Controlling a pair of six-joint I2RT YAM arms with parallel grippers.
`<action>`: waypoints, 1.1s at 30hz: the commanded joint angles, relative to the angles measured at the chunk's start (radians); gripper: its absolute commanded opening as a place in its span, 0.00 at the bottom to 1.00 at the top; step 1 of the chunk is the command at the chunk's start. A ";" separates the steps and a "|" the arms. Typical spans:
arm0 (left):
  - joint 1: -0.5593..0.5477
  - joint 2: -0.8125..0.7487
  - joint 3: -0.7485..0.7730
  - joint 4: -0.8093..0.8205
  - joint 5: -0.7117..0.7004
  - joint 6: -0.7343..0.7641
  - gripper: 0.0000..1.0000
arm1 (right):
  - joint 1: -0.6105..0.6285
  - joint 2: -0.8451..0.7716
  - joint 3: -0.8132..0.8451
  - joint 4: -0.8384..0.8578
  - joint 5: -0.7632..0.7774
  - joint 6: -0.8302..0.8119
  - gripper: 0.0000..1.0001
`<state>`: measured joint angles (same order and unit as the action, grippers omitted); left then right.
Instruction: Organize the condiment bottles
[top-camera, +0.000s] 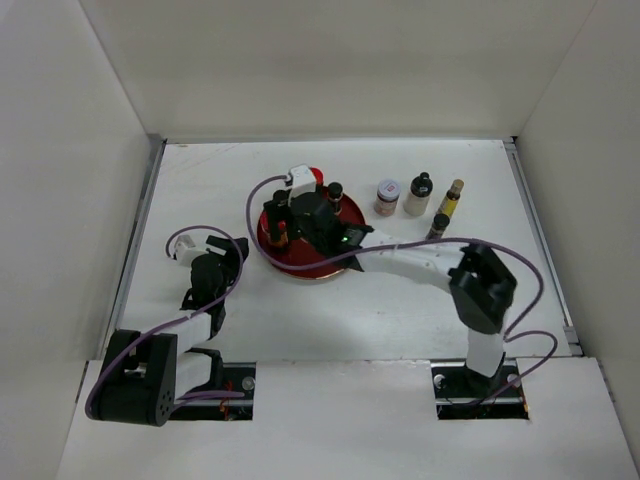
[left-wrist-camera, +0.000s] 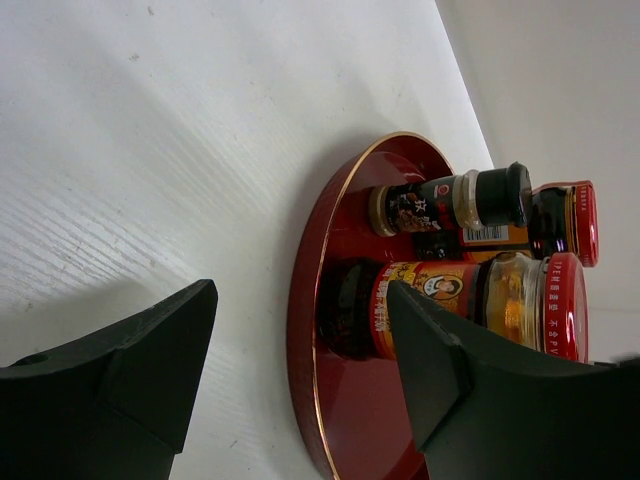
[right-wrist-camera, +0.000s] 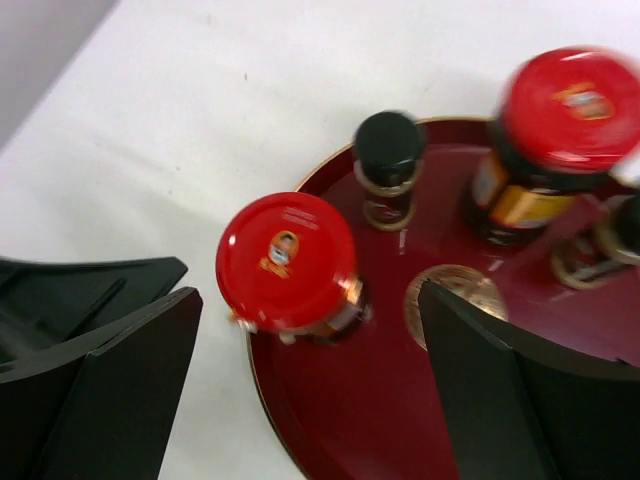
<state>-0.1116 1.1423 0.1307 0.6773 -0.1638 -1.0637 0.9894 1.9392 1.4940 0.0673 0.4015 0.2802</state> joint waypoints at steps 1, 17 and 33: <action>0.003 -0.018 0.007 0.044 -0.002 -0.002 0.67 | -0.053 -0.205 -0.107 0.107 -0.003 0.007 0.97; -0.024 -0.009 0.015 0.050 -0.003 0.007 0.67 | -0.496 -0.209 -0.285 0.072 0.085 0.007 0.76; -0.032 -0.006 0.021 0.050 -0.013 0.013 0.67 | -0.567 -0.023 -0.173 0.052 0.027 0.019 0.78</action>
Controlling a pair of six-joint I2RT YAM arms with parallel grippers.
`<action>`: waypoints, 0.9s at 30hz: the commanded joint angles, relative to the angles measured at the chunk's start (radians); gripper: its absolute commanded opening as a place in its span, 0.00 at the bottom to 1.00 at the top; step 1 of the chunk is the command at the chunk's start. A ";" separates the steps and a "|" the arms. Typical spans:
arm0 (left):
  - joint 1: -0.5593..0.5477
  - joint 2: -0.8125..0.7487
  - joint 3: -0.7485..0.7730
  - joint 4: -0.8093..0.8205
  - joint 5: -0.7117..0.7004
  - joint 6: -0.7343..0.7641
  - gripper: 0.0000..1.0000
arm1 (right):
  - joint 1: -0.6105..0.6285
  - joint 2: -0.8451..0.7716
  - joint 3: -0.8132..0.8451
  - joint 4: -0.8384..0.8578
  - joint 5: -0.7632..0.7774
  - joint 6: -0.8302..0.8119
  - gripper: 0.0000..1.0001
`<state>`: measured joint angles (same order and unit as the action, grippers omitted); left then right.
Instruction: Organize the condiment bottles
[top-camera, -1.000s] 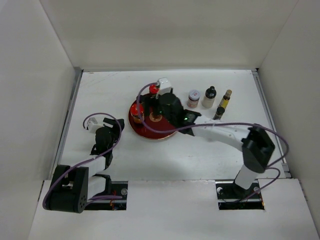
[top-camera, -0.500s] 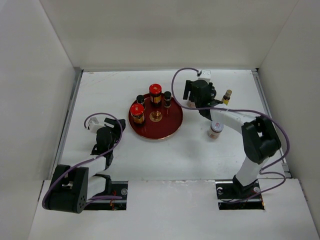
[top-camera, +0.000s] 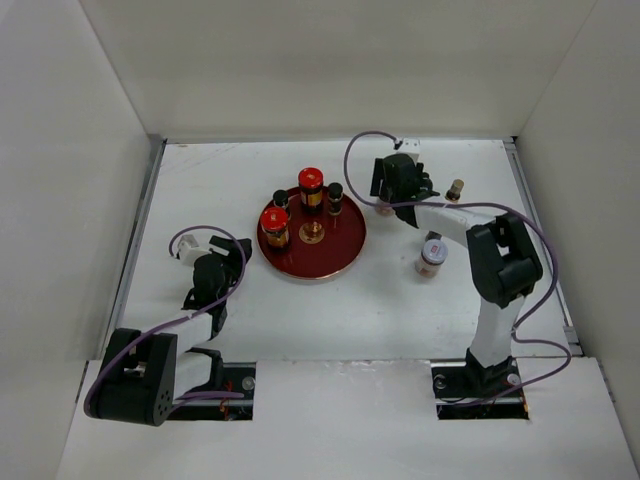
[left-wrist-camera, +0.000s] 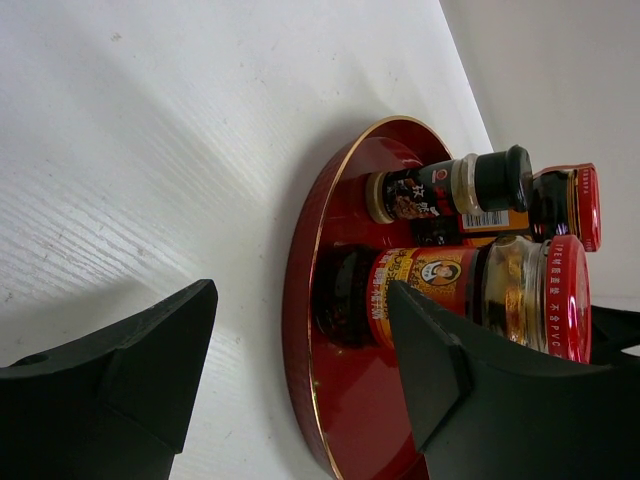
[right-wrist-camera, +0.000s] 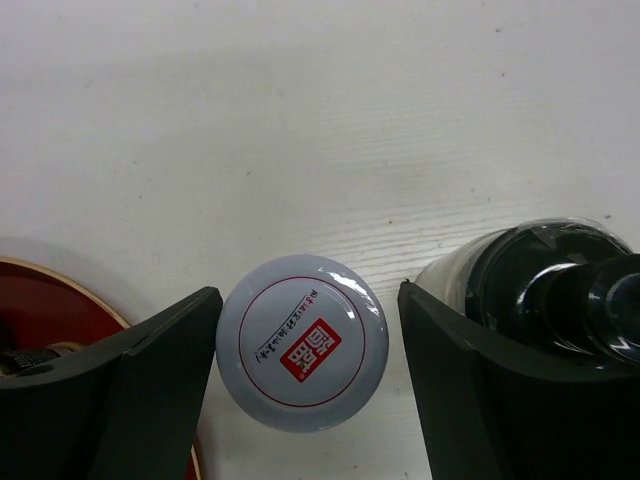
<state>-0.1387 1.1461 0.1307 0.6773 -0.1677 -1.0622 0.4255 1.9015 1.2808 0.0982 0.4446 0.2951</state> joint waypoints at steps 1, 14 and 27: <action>-0.005 -0.006 0.021 0.050 -0.009 0.013 0.67 | -0.003 0.019 0.046 0.017 -0.026 0.004 0.78; -0.008 -0.017 0.021 0.045 -0.013 0.016 0.67 | 0.043 -0.220 -0.081 0.074 0.019 -0.007 0.52; -0.015 -0.008 0.024 0.050 -0.016 0.015 0.67 | 0.373 -0.194 -0.043 0.135 -0.044 0.007 0.53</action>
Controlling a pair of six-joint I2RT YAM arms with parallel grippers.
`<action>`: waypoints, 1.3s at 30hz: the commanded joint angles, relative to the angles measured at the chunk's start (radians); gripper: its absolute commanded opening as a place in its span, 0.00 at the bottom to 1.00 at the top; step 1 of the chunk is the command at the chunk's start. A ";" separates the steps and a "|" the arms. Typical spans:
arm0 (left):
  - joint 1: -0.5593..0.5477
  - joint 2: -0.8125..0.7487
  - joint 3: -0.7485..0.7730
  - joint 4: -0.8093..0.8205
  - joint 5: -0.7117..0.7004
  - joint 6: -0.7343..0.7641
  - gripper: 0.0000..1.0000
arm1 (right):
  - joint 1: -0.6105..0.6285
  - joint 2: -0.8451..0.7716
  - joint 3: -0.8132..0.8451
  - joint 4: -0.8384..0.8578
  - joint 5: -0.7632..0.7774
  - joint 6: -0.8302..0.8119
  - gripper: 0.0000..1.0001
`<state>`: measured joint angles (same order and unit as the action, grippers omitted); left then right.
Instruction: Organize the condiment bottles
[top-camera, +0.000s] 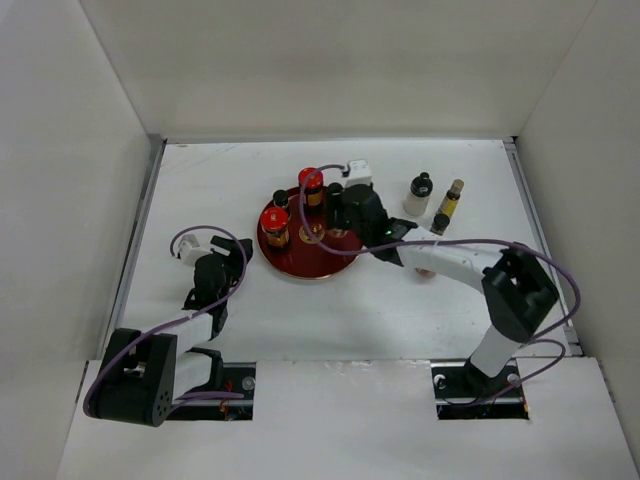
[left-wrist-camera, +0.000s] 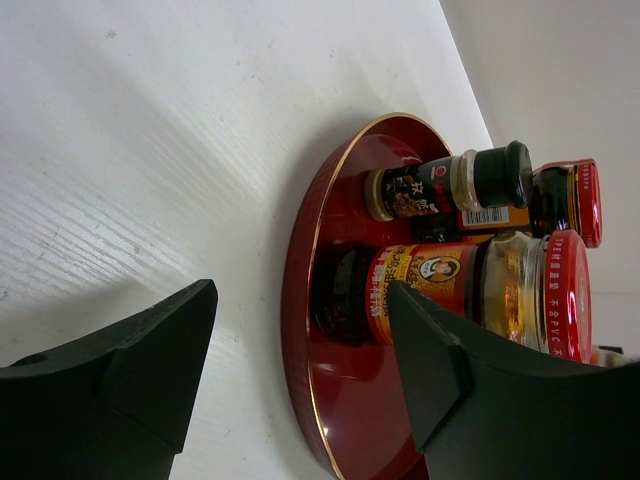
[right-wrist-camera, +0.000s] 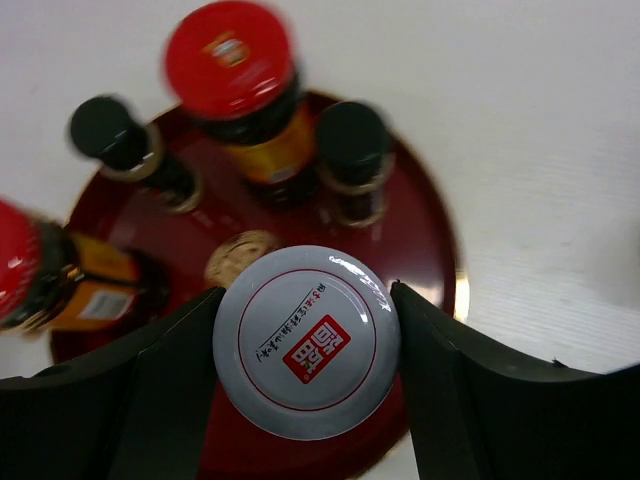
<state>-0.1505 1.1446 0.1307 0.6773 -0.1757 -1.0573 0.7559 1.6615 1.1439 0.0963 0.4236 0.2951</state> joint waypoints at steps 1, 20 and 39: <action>0.002 -0.008 0.020 0.051 -0.001 0.005 0.67 | 0.053 0.078 0.126 0.143 -0.026 0.000 0.54; 0.009 -0.025 0.017 0.041 -0.001 0.008 0.67 | 0.070 0.281 0.306 0.118 -0.055 0.035 0.91; -0.017 -0.003 0.026 0.048 -0.013 0.008 0.67 | -0.187 -0.575 -0.424 -0.091 0.371 0.143 0.78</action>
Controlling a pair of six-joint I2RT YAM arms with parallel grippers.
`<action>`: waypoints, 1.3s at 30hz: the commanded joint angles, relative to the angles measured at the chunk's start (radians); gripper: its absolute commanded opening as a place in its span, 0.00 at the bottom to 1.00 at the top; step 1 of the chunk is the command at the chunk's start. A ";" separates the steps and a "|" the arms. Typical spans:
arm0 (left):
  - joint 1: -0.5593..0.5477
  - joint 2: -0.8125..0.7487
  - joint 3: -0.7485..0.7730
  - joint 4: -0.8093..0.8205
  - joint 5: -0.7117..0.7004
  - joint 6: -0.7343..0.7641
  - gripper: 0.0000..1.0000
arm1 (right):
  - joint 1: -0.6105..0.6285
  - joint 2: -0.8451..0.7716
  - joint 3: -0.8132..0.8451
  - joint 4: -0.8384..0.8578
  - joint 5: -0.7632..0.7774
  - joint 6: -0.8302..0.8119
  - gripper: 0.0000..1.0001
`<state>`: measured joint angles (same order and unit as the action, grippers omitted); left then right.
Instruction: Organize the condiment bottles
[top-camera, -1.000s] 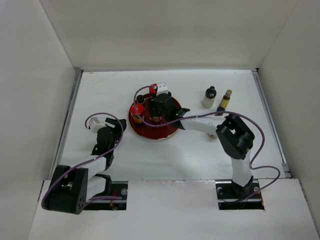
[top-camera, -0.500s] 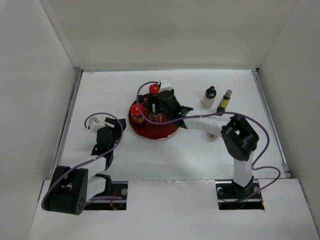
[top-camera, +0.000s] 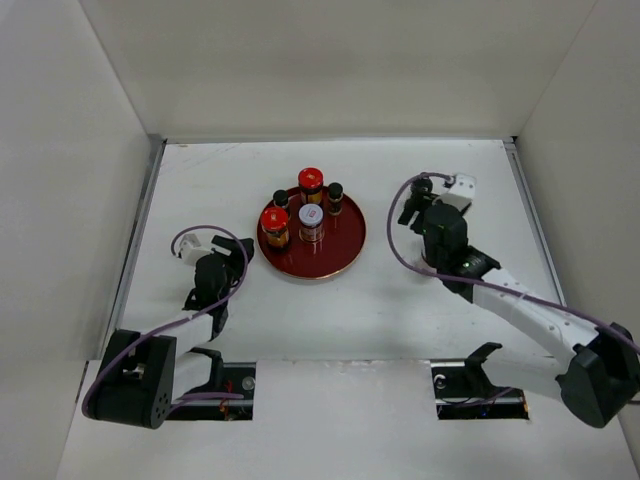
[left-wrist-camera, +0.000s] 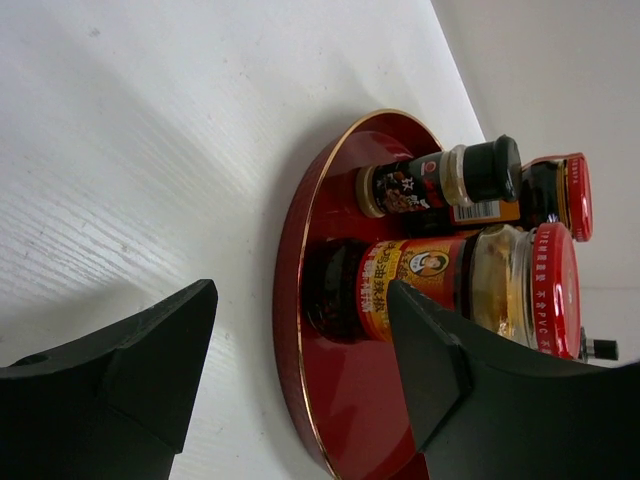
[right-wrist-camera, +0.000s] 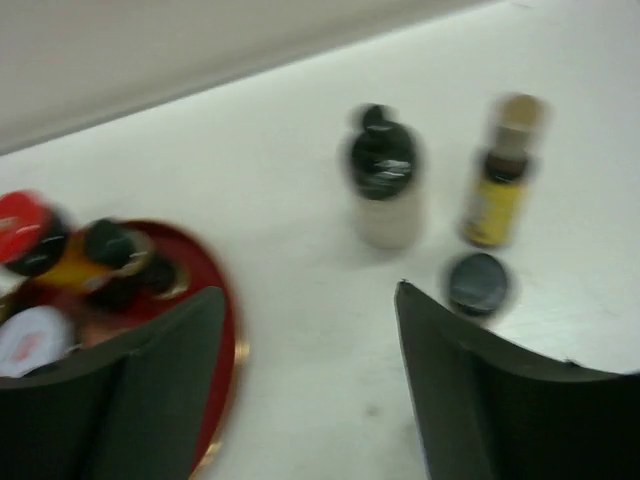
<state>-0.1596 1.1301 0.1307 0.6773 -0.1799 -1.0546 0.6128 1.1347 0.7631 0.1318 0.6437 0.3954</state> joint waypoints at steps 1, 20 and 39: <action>-0.008 0.011 0.026 0.048 -0.004 0.004 0.67 | -0.069 -0.067 -0.054 -0.174 0.157 0.060 0.86; -0.018 0.014 0.026 0.048 -0.009 0.004 0.67 | -0.117 0.120 -0.122 -0.265 -0.021 0.223 0.84; -0.018 0.022 0.030 0.051 -0.009 0.007 0.67 | 0.166 0.293 0.215 -0.049 0.007 0.020 0.49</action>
<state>-0.1734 1.1587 0.1322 0.6773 -0.1806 -1.0546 0.7441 1.3556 0.8654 -0.1345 0.6365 0.4953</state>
